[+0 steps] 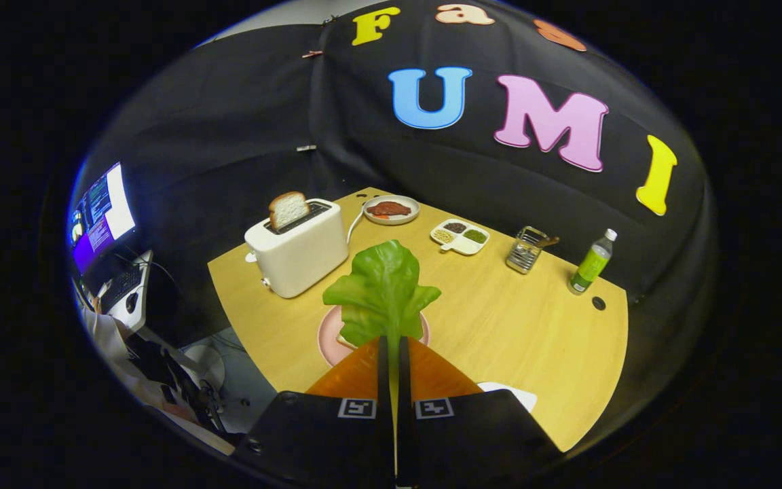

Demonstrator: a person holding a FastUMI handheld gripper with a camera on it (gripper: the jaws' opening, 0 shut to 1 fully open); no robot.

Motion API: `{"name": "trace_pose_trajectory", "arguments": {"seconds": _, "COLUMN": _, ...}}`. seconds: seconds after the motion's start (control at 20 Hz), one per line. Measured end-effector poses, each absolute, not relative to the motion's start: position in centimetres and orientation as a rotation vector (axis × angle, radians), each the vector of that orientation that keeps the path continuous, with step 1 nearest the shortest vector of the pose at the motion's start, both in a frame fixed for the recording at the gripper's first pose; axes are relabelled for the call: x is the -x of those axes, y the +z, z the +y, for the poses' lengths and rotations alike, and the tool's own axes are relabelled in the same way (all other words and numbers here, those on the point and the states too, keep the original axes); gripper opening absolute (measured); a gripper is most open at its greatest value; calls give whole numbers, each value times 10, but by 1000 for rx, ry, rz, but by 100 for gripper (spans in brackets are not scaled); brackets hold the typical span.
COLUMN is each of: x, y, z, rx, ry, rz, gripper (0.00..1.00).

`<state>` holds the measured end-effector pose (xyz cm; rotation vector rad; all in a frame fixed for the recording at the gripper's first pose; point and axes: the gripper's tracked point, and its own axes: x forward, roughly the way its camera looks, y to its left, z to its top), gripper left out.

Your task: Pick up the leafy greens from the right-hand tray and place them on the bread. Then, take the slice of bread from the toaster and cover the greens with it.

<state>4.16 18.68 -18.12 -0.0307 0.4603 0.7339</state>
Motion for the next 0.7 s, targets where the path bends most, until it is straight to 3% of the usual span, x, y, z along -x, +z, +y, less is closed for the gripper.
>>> {"name": "trace_pose_trajectory", "arguments": {"seconds": 0.7, "x": -108, "y": -278, "z": 280, "rx": 133, "ry": 740, "rz": 680, "gripper": 8}}
